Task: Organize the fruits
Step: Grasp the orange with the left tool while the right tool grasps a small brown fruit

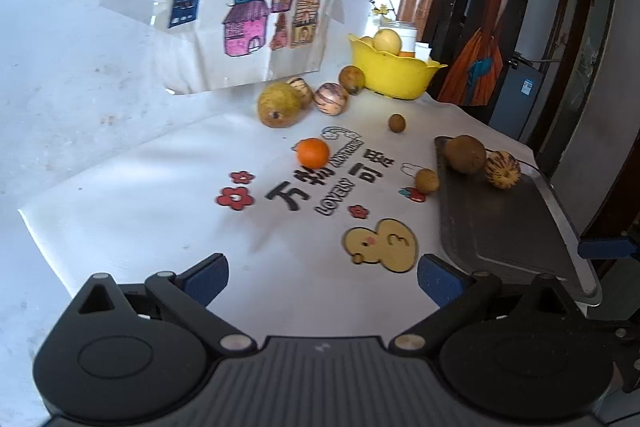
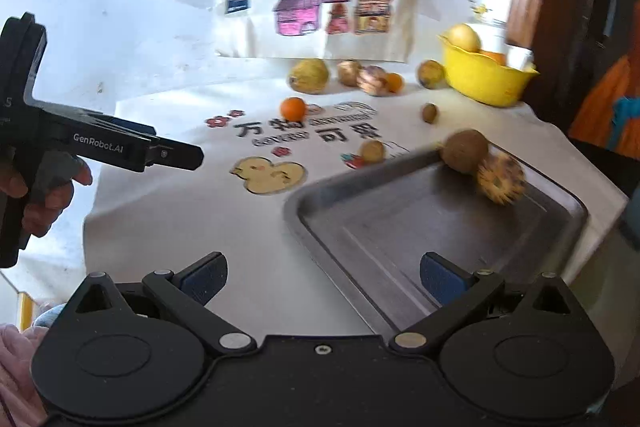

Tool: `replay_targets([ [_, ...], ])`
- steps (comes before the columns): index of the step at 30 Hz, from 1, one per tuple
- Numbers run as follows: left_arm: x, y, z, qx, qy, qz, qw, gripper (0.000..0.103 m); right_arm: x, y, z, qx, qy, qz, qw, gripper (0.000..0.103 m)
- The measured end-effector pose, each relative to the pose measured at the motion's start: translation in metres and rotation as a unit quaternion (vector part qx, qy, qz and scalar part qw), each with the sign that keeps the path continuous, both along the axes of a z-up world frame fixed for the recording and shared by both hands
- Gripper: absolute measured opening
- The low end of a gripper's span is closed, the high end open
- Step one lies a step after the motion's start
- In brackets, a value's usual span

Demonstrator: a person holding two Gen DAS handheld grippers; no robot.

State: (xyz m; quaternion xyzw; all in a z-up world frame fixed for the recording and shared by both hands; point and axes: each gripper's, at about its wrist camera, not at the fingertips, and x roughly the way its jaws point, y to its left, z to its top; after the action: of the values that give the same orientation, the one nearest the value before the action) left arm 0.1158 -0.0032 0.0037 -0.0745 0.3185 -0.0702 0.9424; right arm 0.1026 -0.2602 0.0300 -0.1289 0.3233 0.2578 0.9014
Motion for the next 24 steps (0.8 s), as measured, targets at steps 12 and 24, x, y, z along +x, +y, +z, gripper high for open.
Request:
replay_targets([
  [12, 0.016, 0.026, 0.002, 0.019, 0.003, 0.013, 0.9997, 0.103, 0.047, 0.044, 0.005, -0.035, -0.044, 0.082, 0.995, 0.102],
  [24, 0.074, 0.012, 0.004, 0.032, -0.008, -0.015, 0.9993, 0.103, 0.114, 0.039, -0.008, -0.04, -0.052, 0.077, 0.995, 0.098],
])
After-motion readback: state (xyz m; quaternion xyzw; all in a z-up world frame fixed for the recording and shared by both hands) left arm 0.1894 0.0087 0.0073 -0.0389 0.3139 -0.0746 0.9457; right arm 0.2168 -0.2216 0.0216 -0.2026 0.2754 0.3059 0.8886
